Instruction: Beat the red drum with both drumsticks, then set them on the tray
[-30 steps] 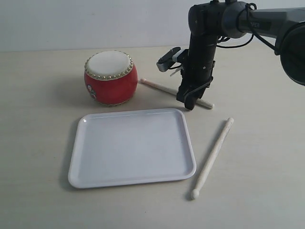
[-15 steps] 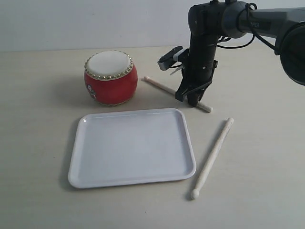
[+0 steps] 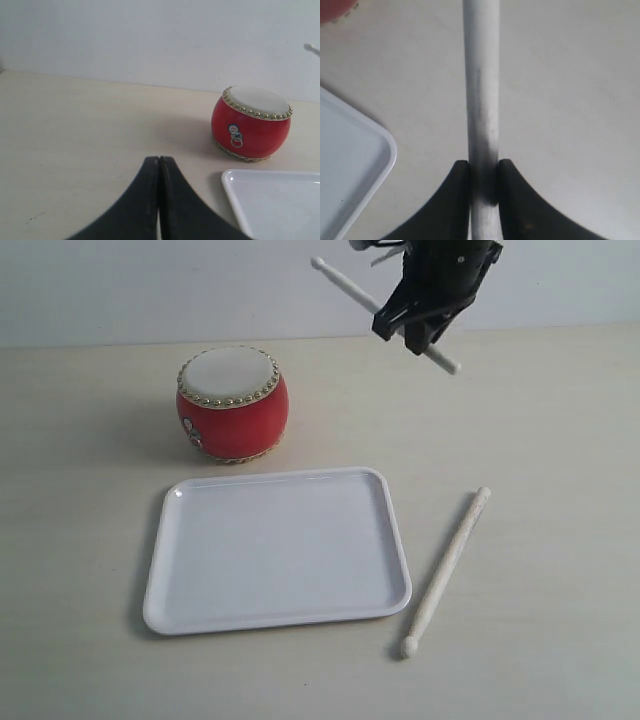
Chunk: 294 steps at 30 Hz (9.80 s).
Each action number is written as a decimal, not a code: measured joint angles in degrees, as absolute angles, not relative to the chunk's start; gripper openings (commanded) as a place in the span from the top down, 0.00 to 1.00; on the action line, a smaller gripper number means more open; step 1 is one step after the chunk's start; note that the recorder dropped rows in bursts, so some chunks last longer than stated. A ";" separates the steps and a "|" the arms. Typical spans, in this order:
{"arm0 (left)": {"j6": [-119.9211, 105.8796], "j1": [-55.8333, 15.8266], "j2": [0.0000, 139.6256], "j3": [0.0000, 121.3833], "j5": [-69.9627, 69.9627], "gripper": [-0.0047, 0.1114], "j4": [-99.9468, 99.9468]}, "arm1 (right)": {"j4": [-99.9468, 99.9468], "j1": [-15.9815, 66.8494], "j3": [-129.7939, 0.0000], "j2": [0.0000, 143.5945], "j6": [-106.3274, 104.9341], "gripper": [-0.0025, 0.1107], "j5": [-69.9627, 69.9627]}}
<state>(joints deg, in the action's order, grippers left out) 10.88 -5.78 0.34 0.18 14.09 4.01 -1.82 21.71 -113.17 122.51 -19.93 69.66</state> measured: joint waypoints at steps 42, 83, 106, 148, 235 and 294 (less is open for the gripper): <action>10.88 -5.78 0.34 0.18 14.09 0.96 4.01 | 82.16 22.59 -86.97 116.03 -83.74 0.98 70.02; 44.93 -5.78 51.96 17.19 -47.65 0.95 36.76 | 82.74 22.59 -86.96 116.03 -83.96 0.98 70.02; 50.72 -5.78 72.12 20.49 -63.46 0.33 46.95 | 81.02 30.68 -86.03 116.03 -85.36 0.98 69.75; 60.02 -5.78 72.12 20.49 -63.46 0.34 51.37 | 79.91 34.96 -86.03 116.03 -86.36 0.98 69.86; 58.92 -5.78 72.20 20.49 -61.97 0.96 52.93 | 70.49 30.78 -85.91 114.80 -79.39 0.98 69.49; 62.95 -5.78 72.10 22.77 -41.65 0.96 58.09 | -2.72 24.31 -84.48 109.59 -86.44 0.91 69.26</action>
